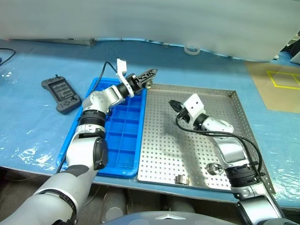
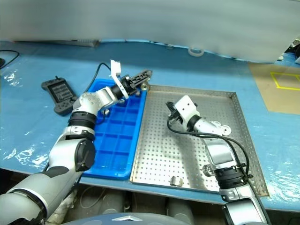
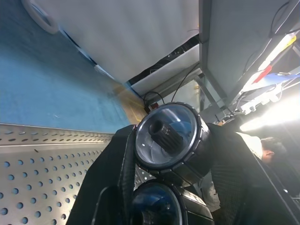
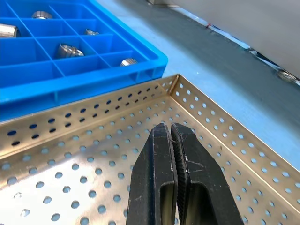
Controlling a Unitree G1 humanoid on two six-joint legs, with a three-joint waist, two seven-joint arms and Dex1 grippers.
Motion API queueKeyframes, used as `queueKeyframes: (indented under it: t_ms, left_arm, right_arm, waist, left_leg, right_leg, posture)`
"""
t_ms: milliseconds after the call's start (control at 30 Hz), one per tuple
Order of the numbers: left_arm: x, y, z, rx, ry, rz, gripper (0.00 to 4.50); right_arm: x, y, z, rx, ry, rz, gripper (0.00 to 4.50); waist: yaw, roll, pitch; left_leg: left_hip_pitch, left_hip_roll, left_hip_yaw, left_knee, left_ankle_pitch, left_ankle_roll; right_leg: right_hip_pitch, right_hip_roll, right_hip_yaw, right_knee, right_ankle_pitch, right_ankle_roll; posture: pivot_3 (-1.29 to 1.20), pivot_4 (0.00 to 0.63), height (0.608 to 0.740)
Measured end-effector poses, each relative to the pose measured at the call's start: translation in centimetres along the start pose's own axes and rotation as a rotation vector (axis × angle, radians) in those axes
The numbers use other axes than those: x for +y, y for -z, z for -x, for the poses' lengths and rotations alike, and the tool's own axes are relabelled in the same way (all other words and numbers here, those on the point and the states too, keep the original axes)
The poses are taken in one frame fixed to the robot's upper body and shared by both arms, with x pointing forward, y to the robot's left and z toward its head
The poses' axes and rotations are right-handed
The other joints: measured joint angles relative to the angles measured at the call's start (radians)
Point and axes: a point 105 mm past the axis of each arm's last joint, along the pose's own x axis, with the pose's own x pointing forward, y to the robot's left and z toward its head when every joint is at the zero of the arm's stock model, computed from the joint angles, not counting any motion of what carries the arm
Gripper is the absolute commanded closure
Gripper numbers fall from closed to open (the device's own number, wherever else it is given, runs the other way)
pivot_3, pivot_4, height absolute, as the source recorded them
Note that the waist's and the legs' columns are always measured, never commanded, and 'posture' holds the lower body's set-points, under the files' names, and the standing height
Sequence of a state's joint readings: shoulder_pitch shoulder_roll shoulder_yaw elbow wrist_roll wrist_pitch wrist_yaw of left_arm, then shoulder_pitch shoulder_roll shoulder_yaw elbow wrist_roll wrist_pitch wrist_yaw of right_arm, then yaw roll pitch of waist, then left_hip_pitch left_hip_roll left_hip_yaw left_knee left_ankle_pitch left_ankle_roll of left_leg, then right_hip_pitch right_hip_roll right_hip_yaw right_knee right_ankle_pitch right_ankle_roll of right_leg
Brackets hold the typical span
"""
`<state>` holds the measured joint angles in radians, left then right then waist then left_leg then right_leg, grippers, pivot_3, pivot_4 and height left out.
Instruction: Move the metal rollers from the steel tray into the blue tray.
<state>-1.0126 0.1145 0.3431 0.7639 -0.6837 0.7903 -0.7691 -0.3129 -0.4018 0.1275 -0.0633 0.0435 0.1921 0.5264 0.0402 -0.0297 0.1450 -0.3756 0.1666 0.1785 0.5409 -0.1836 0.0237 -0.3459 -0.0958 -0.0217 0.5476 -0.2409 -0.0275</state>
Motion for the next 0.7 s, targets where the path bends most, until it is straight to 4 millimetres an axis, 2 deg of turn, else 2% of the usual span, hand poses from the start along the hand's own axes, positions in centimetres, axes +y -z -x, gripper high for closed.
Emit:
queueKeyframes:
  t_ms: [100,167,233,333,400,567,667,700]
  left_arm:
    - [0.0,0.0,0.0,0.0,0.0,0.001,2.6]
    - [0.0,0.0,0.0,-0.001,0.001,0.001,2.6]
    - [-0.1,0.2,-0.2,0.001,0.005,0.005,2.6]
    - [-0.1,0.3,-0.2,0.004,0.007,0.01,2.6]
    - [-0.1,0.4,-0.3,0.008,0.008,0.014,2.6]
    - [-0.2,0.7,-0.4,0.017,0.013,0.024,2.6]
    - [-0.2,0.8,-0.5,0.018,0.014,0.026,2.6]
    - [-0.2,0.8,-0.5,0.019,0.015,0.026,2.6]
  right_arm:
    - [0.1,-0.1,0.0,-0.005,0.002,-0.015,4.46]
    - [0.5,-1.0,-0.3,-0.044,-0.004,-0.052,4.08]
    - [0.9,-2.1,-0.6,-0.087,-0.032,-0.069,3.59]
    - [1.6,-4.3,-0.7,-0.158,-0.097,-0.063,2.53]
    - [2.0,-5.0,-0.9,-0.164,-0.132,-0.059,1.89]
    - [2.7,-5.2,-1.5,-0.145,-0.174,-0.059,1.89]
    - [2.3,-6.0,-2.1,-0.174,-0.147,-0.047,1.36]
    - [2.2,-6.2,-2.1,-0.187,-0.144,-0.041,1.03]
  waist:
    - [-0.002,0.0,0.0]
    - [-0.002,0.0,0.0]
    - [-0.001,0.0,0.0]
    - [0.001,0.0,0.0]
    - [0.0,0.0,0.0]
    - [-0.001,0.0,0.0]
    - [-0.001,0.0,0.0]
    - [-0.001,0.0,0.0]
  left_leg:
    - [0.0,0.0,0.0,0.0,0.0,0.0]
    - [0.0,0.001,0.0,0.0,0.0,0.0]
    - [0.0,0.0,0.0,0.0,0.0,0.0]
    - [0.0,0.0,0.0,0.001,-0.001,0.002]
    - [0.0,0.0,0.0,0.002,-0.001,0.003]
    - [-0.001,0.0,0.0,0.002,-0.001,0.002]
    - [0.0,0.0,0.0,0.002,-0.001,0.002]
    - [-0.001,0.0,0.0,0.001,-0.001,0.002]
  right_leg:
    - [-0.001,0.0,0.0,0.0,0.0,0.0]
    - [-0.002,0.0,0.0,0.0,0.0,0.0]
    - [-0.001,0.0,0.0,0.0,0.0,0.0]
    - [0.0,0.0,0.0,0.0,0.0,-0.001]
    - [0.0,-0.001,0.0,0.0,0.0,-0.001]
    - [0.0,-0.001,0.0,0.0,0.0,-0.001]
    - [-0.001,-0.001,0.0,0.002,0.0,-0.001]
    - [-0.001,-0.001,0.0,0.002,0.0,-0.001]
  posture:
    - [-0.15,0.15,0.74]
    - [-0.15,0.15,0.74]
    - [-0.15,0.15,0.74]
    - [-0.15,0.15,0.74]
    - [-0.15,0.15,0.74]
    - [-0.15,0.15,0.74]
    - [-0.15,0.15,0.74]
    - [-0.15,0.15,0.74]
